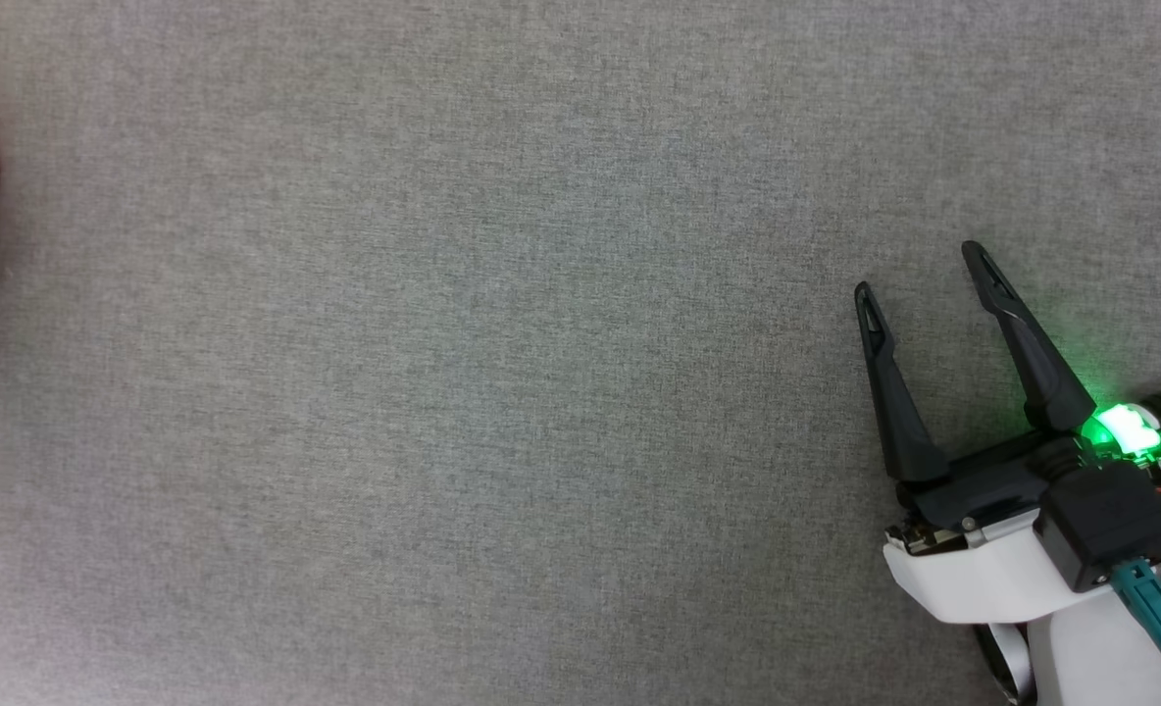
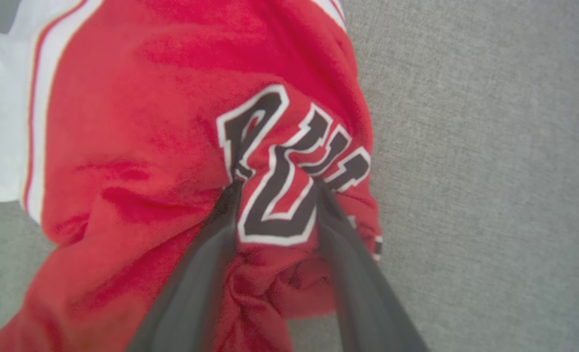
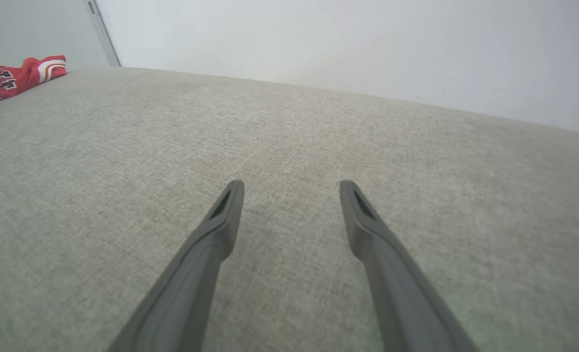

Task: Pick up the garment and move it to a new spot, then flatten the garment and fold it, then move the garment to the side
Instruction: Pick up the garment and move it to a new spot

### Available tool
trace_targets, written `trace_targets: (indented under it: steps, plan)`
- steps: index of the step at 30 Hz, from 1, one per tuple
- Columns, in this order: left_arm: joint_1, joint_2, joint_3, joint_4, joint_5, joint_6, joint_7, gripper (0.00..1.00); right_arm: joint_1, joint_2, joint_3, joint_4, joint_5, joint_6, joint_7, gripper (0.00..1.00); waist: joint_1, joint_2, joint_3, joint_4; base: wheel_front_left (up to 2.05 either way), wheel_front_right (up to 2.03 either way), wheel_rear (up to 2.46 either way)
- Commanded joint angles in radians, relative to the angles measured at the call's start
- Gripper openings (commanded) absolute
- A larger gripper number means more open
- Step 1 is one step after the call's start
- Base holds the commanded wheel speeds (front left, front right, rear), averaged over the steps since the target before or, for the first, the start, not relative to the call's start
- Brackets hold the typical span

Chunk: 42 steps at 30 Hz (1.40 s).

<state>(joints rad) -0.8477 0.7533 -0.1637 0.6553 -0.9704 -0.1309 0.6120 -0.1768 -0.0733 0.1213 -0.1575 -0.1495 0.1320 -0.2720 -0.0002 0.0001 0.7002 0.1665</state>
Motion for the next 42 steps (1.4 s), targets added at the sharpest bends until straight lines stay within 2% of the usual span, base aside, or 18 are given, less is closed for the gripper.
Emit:
trace_targets:
  steps: [1,9,12,15,20,22,27,30,34,37,42]
  plan:
    - [0.045,-0.046,-0.043,0.032,-0.007,0.002,0.008,0.0,0.01,-0.018,-0.028,0.052,-0.001,-0.002,0.013,1.0,0.0002,-0.0001,-0.005,0.006,0.0,0.0,0.0]
    - [0.056,-0.017,-0.082,-0.014,-0.063,0.002,-0.112,0.0,0.011,-0.02,0.021,0.071,0.033,-0.001,0.01,1.0,0.0002,-0.0001,-0.091,0.022,0.0,0.0,0.0]
    - [0.07,-0.011,-0.067,-0.103,-0.159,0.002,-0.185,0.0,0.016,-0.012,0.033,0.083,0.054,-0.002,0.007,1.0,0.0002,-0.0001,-0.159,0.017,0.0,0.0,0.0]
    - [0.128,0.032,-0.075,-0.201,-0.226,0.002,-0.244,0.0,0.031,-0.001,0.043,0.107,0.073,-0.002,0.007,1.0,0.0002,-0.0001,-0.239,0.011,0.0,0.0,0.0]
    - [0.198,0.084,-0.119,-0.342,-0.252,0.002,-0.354,0.0,0.065,0.01,0.05,0.147,0.097,-0.002,0.007,1.0,0.0002,-0.0001,-0.367,0.003,0.0,0.0,0.0]
    - [0.212,0.081,-0.139,-0.391,-0.259,0.002,-0.384,0.0,0.083,0.017,0.047,0.157,0.107,-0.002,0.007,1.0,0.0002,-0.0001,-0.41,0.0,0.0,0.0,0.0]
    - [0.222,0.039,-0.187,-0.478,-0.23,0.002,-0.44,0.0,0.109,0.023,0.058,0.18,0.113,-0.002,0.007,1.0,0.0002,-0.0001,-0.5,-0.012,0.0,0.0,0.0]
    - [0.227,-0.018,-0.217,-0.529,-0.202,0.014,-0.473,0.0,0.12,0.024,0.063,0.182,0.12,-0.002,0.007,1.0,0.0002,-0.0001,-0.541,-0.029,0.0,0.0,0.0]
    - [0.234,-0.091,-0.257,-0.611,-0.171,0.061,-0.505,0.0,0.121,0.024,0.059,0.174,0.145,-0.002,0.007,1.0,0.0002,-0.0001,-0.575,-0.065,0.0,0.0,0.0]
    - [0.233,-0.162,-0.278,-0.66,-0.149,0.111,-0.542,0.0,0.113,0.024,0.048,0.166,0.153,-0.002,0.007,1.0,0.0002,-0.0001,-0.581,-0.093,0.0,0.0,0.0]
    - [0.257,-0.268,-0.324,-0.69,-0.095,0.182,-0.613,0.0,0.104,0.024,0.031,0.151,0.157,-0.002,0.007,1.0,0.0002,-0.0001,-0.576,-0.146,0.0,0.0,0.0]
